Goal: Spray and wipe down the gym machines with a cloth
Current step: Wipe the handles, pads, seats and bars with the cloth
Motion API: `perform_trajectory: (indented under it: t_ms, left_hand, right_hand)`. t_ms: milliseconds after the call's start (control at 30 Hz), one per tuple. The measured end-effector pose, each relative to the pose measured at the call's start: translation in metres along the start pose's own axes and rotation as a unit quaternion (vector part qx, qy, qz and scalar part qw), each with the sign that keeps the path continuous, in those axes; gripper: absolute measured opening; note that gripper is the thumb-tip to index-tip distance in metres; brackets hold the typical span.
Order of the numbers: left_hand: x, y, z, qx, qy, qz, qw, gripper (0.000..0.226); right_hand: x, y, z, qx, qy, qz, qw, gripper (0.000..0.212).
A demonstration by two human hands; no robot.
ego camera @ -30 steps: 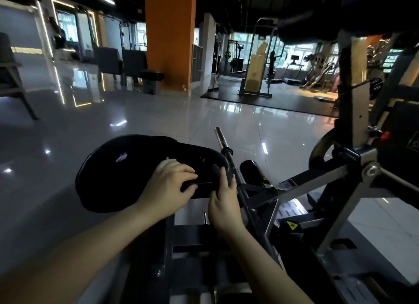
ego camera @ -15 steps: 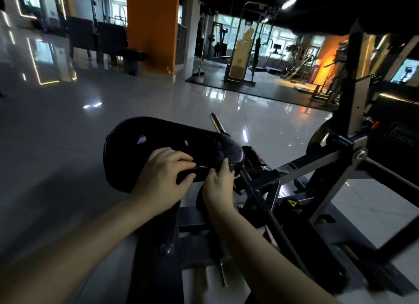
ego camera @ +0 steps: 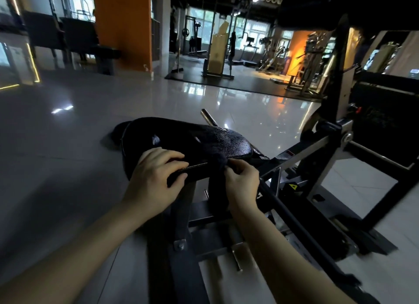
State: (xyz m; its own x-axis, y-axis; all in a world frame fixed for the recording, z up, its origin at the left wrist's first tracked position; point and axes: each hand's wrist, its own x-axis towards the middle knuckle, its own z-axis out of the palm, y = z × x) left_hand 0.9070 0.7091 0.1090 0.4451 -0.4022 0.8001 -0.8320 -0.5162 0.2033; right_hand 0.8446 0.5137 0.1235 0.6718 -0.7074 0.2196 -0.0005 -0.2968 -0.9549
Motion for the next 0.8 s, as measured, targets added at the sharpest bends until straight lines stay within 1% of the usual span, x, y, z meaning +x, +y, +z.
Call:
perform_trajectory:
  t_ms: [67,133,233,300,400,467,533,600,667,700,733,767,800]
  left_hand:
    - [-0.007,-0.003,-0.006,-0.004,0.019,-0.024,1.0,0.02]
    - [-0.016,-0.007,-0.016,-0.009,0.034,-0.063,0.997,0.018]
    - [-0.031,-0.014,-0.032,-0.019,0.039,-0.099,0.994,0.025]
    - [-0.039,-0.018,-0.038,-0.034,0.028,-0.094,0.995,0.032]
    - [-0.047,-0.025,-0.043,-0.043,0.014,-0.064,0.997,0.037]
    - [-0.051,-0.027,-0.047,-0.044,0.009,-0.04,0.998,0.041]
    - [-0.05,-0.028,-0.051,-0.038,0.004,-0.007,0.999,0.048]
    - [-0.047,-0.027,-0.052,-0.03,-0.008,0.025,0.999,0.056]
    - [-0.045,-0.025,-0.051,-0.014,-0.025,0.047,0.998,0.063]
    - [-0.043,-0.025,-0.05,-0.002,-0.03,0.055,0.998,0.064]
    - [-0.041,-0.024,-0.049,0.014,-0.032,0.061,0.998,0.064]
    - [-0.038,-0.024,-0.048,0.033,-0.034,0.066,0.997,0.061]
    - [-0.036,-0.025,-0.046,0.054,-0.036,0.072,0.995,0.057]
  right_hand:
    - [0.003,-0.006,0.004,-0.007,0.039,0.021,0.999,0.011]
    - [-0.003,-0.01,0.016,-0.008,0.057,0.033,0.998,0.011]
    - [-0.028,-0.013,0.039,0.008,0.069,0.031,0.997,0.006]
    - [-0.052,-0.014,0.052,0.025,0.068,0.009,0.997,0.003]
    - [-0.075,-0.016,0.066,0.023,0.066,-0.018,0.997,0.004]
    - [-0.086,-0.022,0.071,0.027,0.046,-0.031,0.998,0.003]
    - [-0.092,-0.031,0.074,0.032,0.014,-0.027,0.999,0.016]
    - [-0.097,-0.043,0.073,0.055,-0.028,0.012,0.998,0.02]
    - [-0.095,-0.052,0.068,0.122,-0.079,0.114,0.983,0.014]
    - [-0.091,-0.054,0.061,0.168,-0.112,0.177,0.963,0.015]
    - [-0.087,-0.053,0.051,0.214,-0.146,0.228,0.938,0.02]
    - [-0.082,-0.052,0.04,0.242,-0.18,0.26,0.917,0.025]
    - [-0.078,-0.049,0.03,0.254,-0.209,0.273,0.904,0.028]
